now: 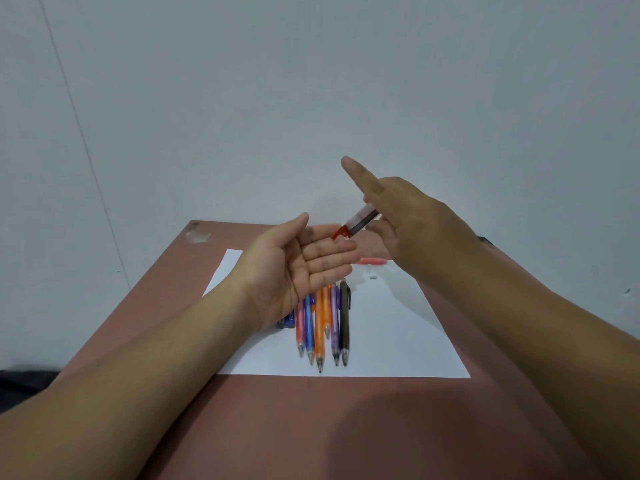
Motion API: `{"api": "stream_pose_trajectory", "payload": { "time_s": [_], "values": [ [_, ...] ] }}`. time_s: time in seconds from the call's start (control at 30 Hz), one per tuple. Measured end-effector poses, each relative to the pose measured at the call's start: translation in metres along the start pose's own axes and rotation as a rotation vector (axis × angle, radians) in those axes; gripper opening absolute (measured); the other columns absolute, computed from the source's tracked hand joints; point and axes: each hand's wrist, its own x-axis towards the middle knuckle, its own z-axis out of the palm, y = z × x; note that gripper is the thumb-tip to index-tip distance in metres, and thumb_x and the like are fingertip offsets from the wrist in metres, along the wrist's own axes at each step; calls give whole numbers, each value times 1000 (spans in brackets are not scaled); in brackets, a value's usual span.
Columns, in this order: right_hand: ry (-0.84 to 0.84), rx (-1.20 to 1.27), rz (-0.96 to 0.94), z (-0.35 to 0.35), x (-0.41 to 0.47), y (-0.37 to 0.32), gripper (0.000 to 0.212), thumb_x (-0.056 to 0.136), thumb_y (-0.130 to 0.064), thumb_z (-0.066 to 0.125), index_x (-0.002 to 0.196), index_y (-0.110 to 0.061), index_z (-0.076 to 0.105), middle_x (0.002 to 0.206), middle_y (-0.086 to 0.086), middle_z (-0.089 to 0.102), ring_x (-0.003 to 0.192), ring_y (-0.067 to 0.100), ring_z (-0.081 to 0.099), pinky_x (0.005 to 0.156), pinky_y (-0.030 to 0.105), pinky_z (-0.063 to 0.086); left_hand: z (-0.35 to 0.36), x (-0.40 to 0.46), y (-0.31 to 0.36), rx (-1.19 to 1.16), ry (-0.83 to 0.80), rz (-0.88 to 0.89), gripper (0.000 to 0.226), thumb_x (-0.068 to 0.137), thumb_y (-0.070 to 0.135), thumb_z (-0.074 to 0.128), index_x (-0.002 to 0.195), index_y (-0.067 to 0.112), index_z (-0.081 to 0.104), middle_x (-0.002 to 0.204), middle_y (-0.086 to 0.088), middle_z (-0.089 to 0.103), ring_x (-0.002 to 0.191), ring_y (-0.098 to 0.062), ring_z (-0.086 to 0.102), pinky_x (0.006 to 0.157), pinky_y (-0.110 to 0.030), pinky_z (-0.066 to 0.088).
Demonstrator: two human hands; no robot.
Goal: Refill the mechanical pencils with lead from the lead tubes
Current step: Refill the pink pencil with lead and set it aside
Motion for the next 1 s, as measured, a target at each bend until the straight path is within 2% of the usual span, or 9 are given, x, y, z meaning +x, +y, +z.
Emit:
{"api": "stream_pose_trajectory", "payload": {
  "time_s": [0.2,0.37,0.43,0.5,0.6,0.77,0.83,0.93,1.0],
  "values": [
    [-1,-5,58,-1,0,-3,89,97,-17,60,159,-45,3,101,-1,55,67,24,57,58,44,55,-1,0,0,-7,5,0,50,107,34,39,125,-8,59,118,-30,68,111,-40,69,95,-47,55],
    [-16,-64,-80,5,0,6,51,88,0,74,134,-21,65,115,2,61,80,27,65,58,39,57,-2,1,0,-6,7,-4,50,107,35,40,126,-6,60,120,-29,68,111,-40,69,95,-46,55],
    [-26,-71,-59,5,0,5,68,87,1,75,145,-26,53,113,2,60,76,26,63,54,39,56,-2,0,0,-6,17,-5,49,106,35,41,125,-6,60,119,-29,69,110,-41,69,94,-47,55],
    [-17,-63,-13,3,1,1,88,92,-5,69,159,-39,22,107,-2,55,70,25,58,53,42,55,-1,1,0,-3,25,-7,49,106,35,41,124,-6,61,118,-29,69,109,-41,69,95,-48,55],
    [8,-44,6,0,-2,-2,93,95,-9,64,159,-45,6,105,-4,53,67,26,56,53,44,54,-2,1,0,3,29,-10,49,106,36,41,122,-6,62,118,-29,69,110,-42,69,96,-49,53],
    [25,-52,19,1,-4,-4,88,97,-13,63,160,-40,8,104,-2,55,65,23,55,53,42,55,-1,1,0,1,35,-15,49,106,35,41,122,-7,61,118,-29,69,110,-41,69,95,-49,54],
    [28,-58,-9,3,-4,-2,79,93,-6,67,158,-34,29,107,0,56,69,24,58,52,39,54,-1,1,0,-7,24,-17,50,106,35,41,124,-7,60,119,-29,69,110,-41,69,97,-48,53],
    [-6,-58,-66,6,-5,1,52,85,5,73,130,-21,66,114,2,59,76,27,63,54,36,55,-2,1,0,-7,10,-22,50,106,36,41,126,-6,60,120,-28,68,111,-42,68,96,-48,54],
    [-32,-77,-25,4,-4,-3,68,86,3,74,143,-27,54,112,0,58,68,20,57,50,28,49,-2,1,0,-5,16,-21,49,106,36,41,124,-6,60,119,-29,69,110,-42,69,96,-48,54]
  ]
}}
